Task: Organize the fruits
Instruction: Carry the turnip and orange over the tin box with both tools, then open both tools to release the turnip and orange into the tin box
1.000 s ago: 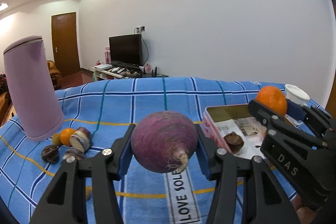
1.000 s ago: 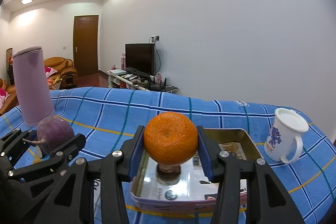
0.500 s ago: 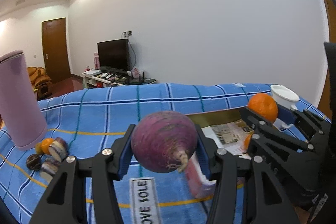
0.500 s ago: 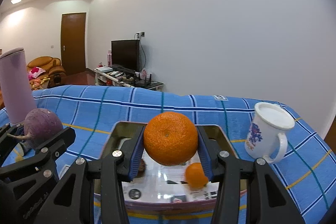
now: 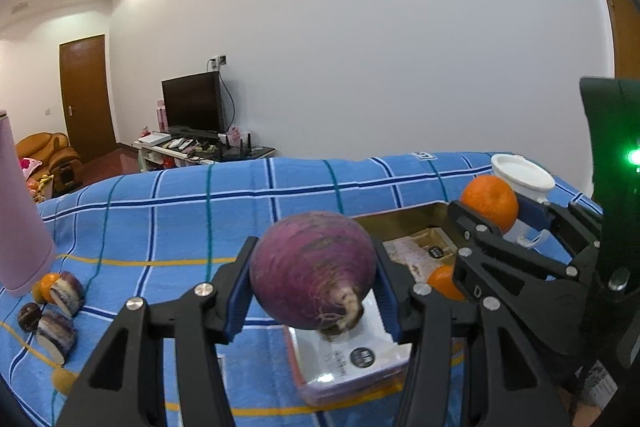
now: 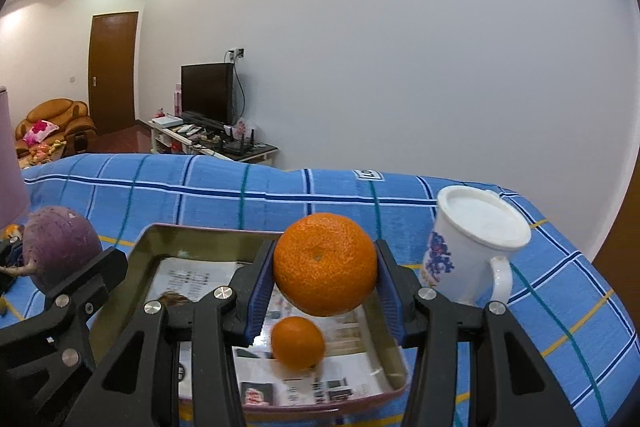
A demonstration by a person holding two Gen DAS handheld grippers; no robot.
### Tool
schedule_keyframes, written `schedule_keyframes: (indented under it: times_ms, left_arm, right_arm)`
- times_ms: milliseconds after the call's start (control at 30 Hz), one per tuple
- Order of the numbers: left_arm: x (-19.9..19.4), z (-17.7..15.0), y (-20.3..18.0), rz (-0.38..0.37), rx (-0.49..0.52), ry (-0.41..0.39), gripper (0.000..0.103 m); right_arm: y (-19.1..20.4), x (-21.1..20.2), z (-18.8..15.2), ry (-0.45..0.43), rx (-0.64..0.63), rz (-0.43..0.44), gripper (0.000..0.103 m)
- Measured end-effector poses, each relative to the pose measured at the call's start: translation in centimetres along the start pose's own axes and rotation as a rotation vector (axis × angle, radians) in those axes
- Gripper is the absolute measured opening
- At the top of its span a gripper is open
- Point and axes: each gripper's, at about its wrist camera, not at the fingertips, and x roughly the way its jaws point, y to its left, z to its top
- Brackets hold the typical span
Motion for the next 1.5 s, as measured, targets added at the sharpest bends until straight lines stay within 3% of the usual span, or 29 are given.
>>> schedule_keyframes:
  times_ms: [267, 600, 900, 1267, 1367, 1500]
  left_arm:
    - [1.3, 0.0, -1.2, -0.003, 0.005, 0.029, 0.055]
    - [3.3, -0.1, -1.3, 0.002, -0.015, 0.099, 0.055]
    - [4.3, -0.1, -0.7, 0.011, -0.038, 0.152, 0.055]
    - [3.3, 0.0, -0.9, 0.047, -0.01, 0.094, 0.054]
    - [3.2, 0.0, -0.7, 0.052, -0.012, 0.087, 0.058]
    - [2.6, 0.0, -0.2, 0.085, -0.03, 0.062, 0.076]
  right_arm:
    - [-1.0, 1.3, -0.1, 0.034, -0.005, -0.022, 0.05]
    - [-1.0, 4.5, -0.6, 0.156, -0.015, 0.017, 0.05]
    - [-0.4, 5.1, -0.8, 0.198, -0.045, 0.049, 0.05]
    - [-0.1, 4.7, -0.5, 0.163, -0.059, 0.065, 0.051]
    - [-0.2, 4.6, -0.5, 0.158, -0.055, 0.067, 0.052]
    - [-0.7, 4.3, -0.5, 0.147, -0.035, 0.051, 0.066]
